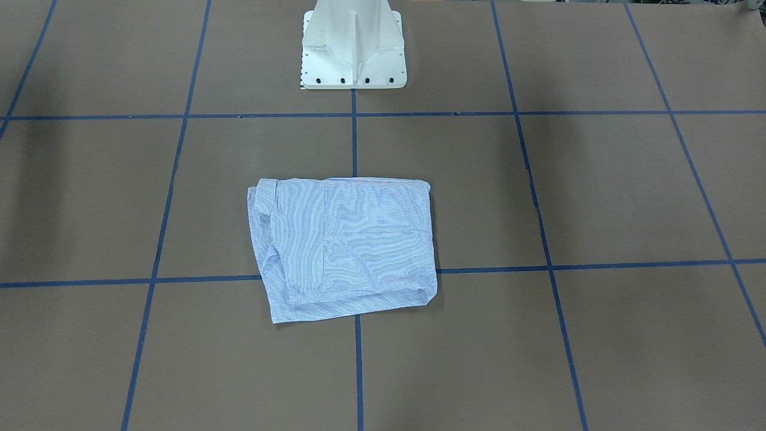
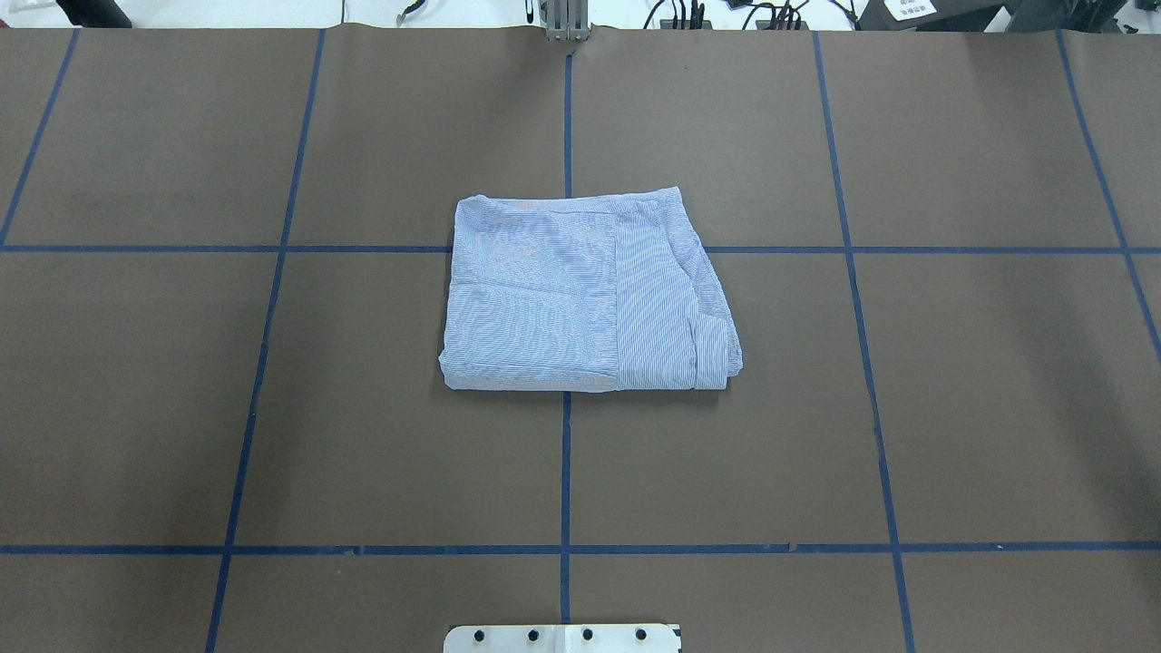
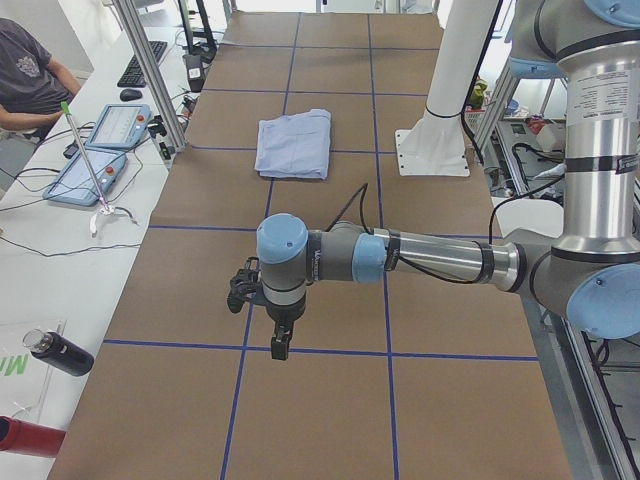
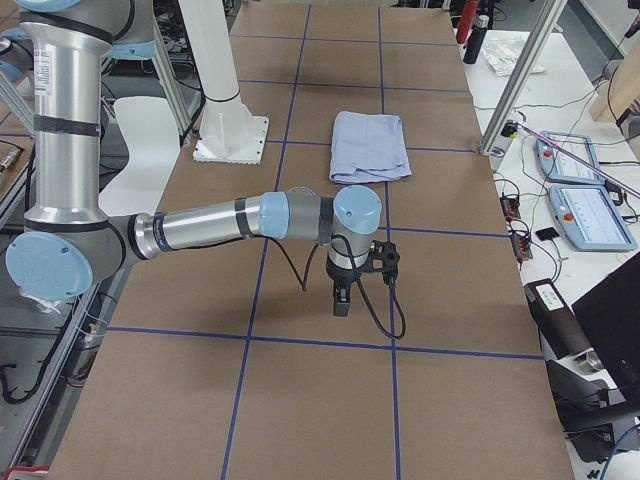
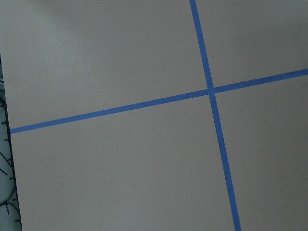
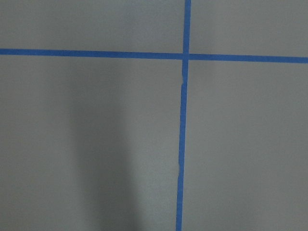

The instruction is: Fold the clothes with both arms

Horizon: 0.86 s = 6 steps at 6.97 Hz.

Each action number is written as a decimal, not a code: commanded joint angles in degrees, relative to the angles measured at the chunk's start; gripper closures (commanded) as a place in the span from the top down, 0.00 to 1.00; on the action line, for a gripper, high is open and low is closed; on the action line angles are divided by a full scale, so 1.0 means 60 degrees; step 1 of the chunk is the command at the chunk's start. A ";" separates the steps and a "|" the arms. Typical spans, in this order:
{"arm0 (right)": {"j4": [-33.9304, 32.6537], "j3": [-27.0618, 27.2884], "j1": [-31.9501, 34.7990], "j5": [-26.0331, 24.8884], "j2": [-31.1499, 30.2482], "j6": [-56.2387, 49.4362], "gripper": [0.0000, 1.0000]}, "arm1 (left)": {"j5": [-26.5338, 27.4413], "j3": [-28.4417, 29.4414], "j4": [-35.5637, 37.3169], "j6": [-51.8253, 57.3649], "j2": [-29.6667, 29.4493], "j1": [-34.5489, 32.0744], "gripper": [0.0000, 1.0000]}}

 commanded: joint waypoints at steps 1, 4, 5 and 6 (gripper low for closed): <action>0.0003 0.0025 0.0001 0.0145 -0.0164 0.0002 1.00 | -0.0325 -0.0175 0.0359 -0.0528 0.0135 0.0042 1.00; 0.0090 0.0039 0.0161 0.0159 -0.0689 -0.0012 1.00 | -0.0310 -0.0190 0.0008 -0.0964 0.0106 0.0494 1.00; 0.0149 0.0068 0.0220 0.0160 -0.1026 -0.0041 1.00 | -0.0267 -0.0175 -0.0211 -0.1025 0.0092 0.0511 1.00; 0.0164 0.0069 0.0279 0.0160 -0.1174 -0.0071 1.00 | -0.0252 -0.0175 -0.0242 -0.0968 0.0106 0.0511 1.00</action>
